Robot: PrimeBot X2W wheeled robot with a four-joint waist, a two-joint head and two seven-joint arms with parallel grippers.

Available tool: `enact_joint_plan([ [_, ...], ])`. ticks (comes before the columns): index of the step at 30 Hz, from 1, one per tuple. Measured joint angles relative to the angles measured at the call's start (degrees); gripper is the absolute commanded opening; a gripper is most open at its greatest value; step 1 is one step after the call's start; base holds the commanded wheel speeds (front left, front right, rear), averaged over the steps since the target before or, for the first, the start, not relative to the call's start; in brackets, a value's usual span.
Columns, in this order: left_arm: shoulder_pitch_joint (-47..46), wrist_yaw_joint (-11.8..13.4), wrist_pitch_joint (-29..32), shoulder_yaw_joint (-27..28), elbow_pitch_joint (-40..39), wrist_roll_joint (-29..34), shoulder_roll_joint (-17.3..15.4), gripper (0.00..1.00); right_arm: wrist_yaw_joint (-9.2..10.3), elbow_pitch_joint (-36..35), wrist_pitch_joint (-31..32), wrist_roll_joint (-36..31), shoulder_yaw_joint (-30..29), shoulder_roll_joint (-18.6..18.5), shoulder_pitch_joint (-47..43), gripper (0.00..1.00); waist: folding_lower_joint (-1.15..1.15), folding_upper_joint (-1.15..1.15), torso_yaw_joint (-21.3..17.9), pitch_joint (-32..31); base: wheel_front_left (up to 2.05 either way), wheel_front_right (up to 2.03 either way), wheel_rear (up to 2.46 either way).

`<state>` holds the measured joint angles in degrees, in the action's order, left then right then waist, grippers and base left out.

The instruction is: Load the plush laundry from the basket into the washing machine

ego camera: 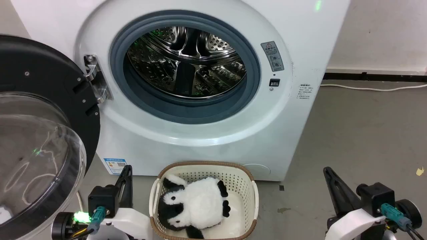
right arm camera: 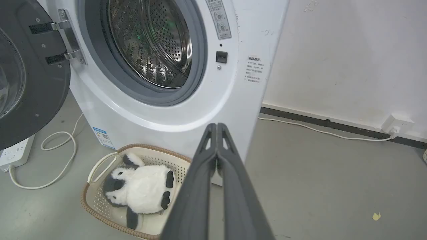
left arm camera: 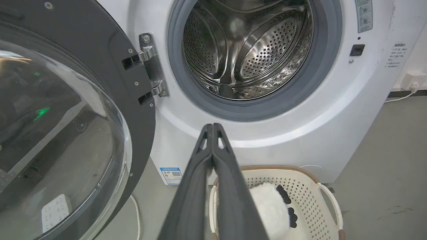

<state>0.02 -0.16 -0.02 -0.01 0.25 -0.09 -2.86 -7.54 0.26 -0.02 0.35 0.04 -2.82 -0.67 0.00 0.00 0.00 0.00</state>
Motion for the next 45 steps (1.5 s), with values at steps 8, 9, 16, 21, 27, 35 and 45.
enact_joint_plan([
  [8,0.0,0.0,0.0,-0.02,0.0,0.0,0.0,0.0,0.0,0.0,0.0,-0.01,-0.01,0.0,0.0,0.0,0.0,0.0,0.0,0.0,0.0,0.0,0.0],
  [9,0.0,0.0,0.0,0.01,0.0,0.0,0.0,0.0,0.0,0.0,0.0,-0.01,0.01,0.0,0.0,0.0,0.0,0.0,0.0,0.0,0.0,0.0,0.0],
  [16,0.0,0.0,0.0,0.01,0.0,0.0,0.0,0.0,0.0,0.0,0.0,-0.01,0.01,0.0,0.0,0.0,0.0,0.0,0.0,0.0,0.0,0.0,0.0],
  [21,0.0,0.0,0.0,0.0,0.0,0.0,0.0,0.0,0.0,0.0,0.0,-0.01,0.0,0.0,0.0,0.0,0.0,0.0,0.0,0.0,0.0,0.0,0.0],
  [27,0.0,0.0,0.0,-0.02,0.0,0.0,0.0,0.0,0.0,0.0,0.0,-0.01,-0.01,0.0,0.0,0.0,0.0,0.0,0.0,0.0,0.0,0.0,0.0],
  [35,0.0,-0.01,0.0,-0.02,0.01,0.0,0.0,1.0,0.0,0.03,0.0,0.04,0.02,0.0,-0.02,1.0,0.0,0.0,0.0,0.0,0.0,0.0,0.0],
  [45,0.01,0.1,-0.8,-0.74,0.02,-0.08,0.0,1.0,0.0,0.31,-0.69,0.83,-0.44,0.0,-0.03,1.0,0.0,0.0,-0.42,-0.03,0.0,0.0,0.0],
])
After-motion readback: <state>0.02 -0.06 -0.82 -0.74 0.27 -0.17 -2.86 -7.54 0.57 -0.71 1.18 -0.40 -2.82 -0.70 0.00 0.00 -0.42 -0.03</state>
